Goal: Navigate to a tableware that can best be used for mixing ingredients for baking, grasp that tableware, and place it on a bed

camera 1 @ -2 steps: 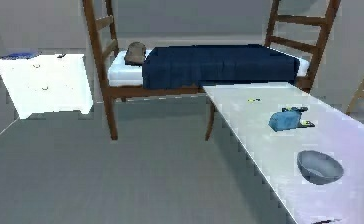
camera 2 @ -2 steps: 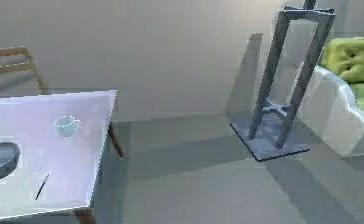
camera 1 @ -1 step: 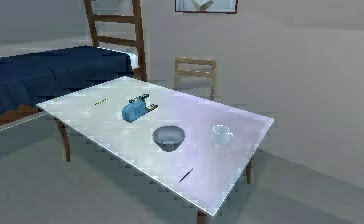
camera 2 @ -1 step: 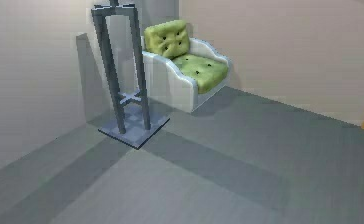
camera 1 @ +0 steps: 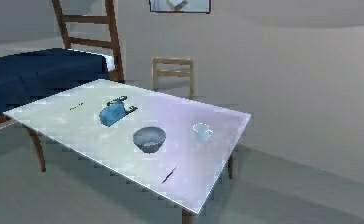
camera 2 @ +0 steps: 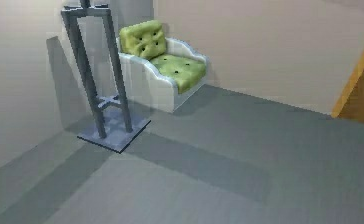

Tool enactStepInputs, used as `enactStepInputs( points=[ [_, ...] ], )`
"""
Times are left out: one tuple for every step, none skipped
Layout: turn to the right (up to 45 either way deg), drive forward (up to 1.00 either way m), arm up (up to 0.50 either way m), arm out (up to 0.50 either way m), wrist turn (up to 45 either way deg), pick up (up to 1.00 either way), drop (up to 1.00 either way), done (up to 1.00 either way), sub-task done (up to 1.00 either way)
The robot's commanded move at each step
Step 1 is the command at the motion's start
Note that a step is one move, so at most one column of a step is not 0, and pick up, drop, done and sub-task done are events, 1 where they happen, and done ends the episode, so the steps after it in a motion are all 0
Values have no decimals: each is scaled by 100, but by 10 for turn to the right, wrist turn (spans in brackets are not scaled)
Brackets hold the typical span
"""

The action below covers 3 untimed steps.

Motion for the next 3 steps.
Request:
enactStepInputs(
  points=[
    [0, 30, 0, 0, 0, 0, 0, 0, 0],
    [-450, 0, 0, 0, 0, 0, 0, 0, 0],
    [-450, 0, 0, 0, 0, 0, 0, 0, 0]
  ],
)
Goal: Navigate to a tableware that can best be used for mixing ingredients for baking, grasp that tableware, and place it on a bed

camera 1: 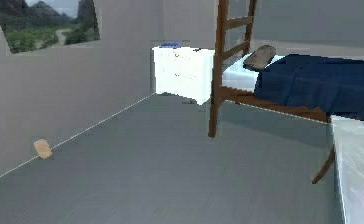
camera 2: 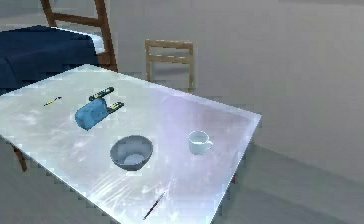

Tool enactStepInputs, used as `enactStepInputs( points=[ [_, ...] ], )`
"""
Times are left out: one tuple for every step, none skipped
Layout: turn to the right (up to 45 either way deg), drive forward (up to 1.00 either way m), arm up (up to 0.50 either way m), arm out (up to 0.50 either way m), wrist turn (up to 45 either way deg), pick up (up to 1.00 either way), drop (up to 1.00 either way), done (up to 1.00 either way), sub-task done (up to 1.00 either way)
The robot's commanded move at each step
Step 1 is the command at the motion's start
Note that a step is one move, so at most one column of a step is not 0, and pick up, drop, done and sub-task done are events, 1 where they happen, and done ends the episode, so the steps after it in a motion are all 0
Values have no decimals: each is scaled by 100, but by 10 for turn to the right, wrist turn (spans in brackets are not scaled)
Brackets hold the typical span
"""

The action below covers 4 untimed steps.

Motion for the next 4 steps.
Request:
enactStepInputs(
  points=[
    [-120, 0, 0, 0, 0, 0, 0, 0, 0],
    [0, 0, 50, 0, 0, 0, 0, 0, 0],
    [0, 0, 36, 0, 0, 0, 0, 0, 0],
    [0, 0, 0, 30, 0, 0, 0, 0, 0]
  ],
)
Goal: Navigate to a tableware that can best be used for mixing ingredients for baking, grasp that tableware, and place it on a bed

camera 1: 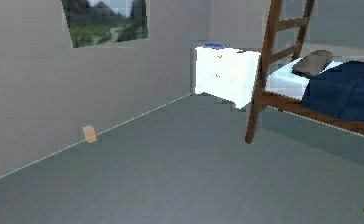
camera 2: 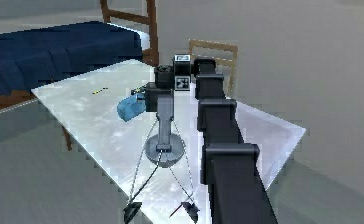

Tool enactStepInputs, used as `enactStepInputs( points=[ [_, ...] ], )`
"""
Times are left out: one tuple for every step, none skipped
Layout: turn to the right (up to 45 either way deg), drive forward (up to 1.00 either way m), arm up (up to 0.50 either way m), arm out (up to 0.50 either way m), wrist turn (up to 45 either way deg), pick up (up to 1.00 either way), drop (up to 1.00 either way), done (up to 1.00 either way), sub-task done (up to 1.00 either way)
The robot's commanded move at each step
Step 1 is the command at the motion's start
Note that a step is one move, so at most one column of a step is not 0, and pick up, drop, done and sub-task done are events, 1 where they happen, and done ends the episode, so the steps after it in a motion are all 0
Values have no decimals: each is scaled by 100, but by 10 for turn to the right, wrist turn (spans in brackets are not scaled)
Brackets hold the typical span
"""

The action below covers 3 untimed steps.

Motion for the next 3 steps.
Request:
enactStepInputs(
  points=[
    [0, 0, 0, 0, 450, 0, 0, 0, 0],
    [0, 0, 0, 0, 450, 0, 0, 0, 0],
    [0, 0, 0, 0, 450, 0, 0, 0, 0]
  ],
)
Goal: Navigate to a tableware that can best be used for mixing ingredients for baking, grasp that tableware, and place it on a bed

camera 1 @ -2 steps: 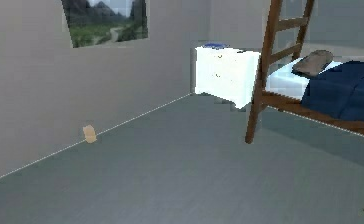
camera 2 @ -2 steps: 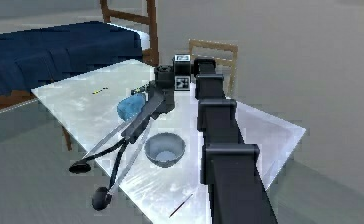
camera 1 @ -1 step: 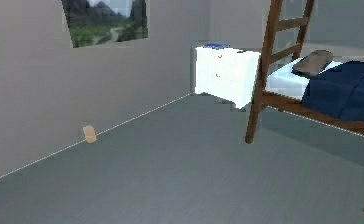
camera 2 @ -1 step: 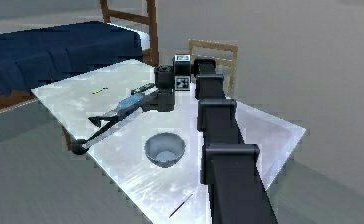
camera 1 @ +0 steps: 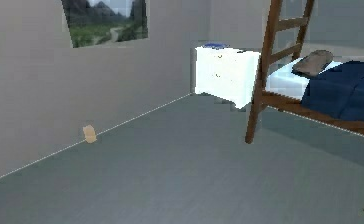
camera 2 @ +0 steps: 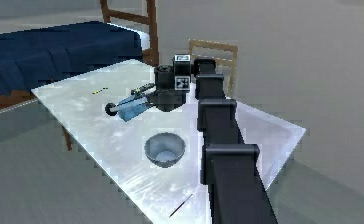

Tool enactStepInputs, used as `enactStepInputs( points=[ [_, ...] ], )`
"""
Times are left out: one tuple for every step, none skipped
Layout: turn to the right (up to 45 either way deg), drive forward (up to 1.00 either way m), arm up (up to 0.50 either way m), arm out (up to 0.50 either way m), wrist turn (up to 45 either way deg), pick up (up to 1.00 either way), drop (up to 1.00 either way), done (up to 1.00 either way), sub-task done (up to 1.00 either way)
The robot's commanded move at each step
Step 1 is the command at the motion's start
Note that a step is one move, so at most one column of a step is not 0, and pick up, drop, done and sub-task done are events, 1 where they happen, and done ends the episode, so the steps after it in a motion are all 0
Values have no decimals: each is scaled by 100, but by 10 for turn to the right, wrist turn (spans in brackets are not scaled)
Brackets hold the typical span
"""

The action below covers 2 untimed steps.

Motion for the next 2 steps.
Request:
enactStepInputs(
  points=[
    [0, 0, 0, 0, 300, 0, 0, 0, 0],
    [0, 0, -30, 0, 0, 0, 0, 0, 0]
  ],
)
